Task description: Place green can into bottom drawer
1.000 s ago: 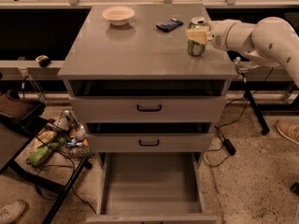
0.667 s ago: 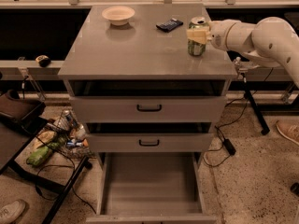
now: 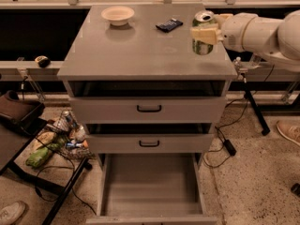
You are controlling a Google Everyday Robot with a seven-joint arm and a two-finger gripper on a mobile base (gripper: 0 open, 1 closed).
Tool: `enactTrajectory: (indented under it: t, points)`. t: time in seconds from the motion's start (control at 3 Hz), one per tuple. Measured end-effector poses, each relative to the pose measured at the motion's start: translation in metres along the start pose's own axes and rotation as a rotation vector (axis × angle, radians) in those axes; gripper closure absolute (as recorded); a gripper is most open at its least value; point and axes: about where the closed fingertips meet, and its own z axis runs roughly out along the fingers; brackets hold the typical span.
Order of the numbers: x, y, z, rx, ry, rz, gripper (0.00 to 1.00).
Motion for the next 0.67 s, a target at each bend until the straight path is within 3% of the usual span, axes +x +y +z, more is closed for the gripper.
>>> enactTrajectory:
  t: [0.33,0.67]
  points:
    - [0.019,0.064,-0.037,-0.084,-0.022,-0.019,1.0]
    - [0.045,0.147,-0.07,-0.211,-0.051,-0.033,1.0]
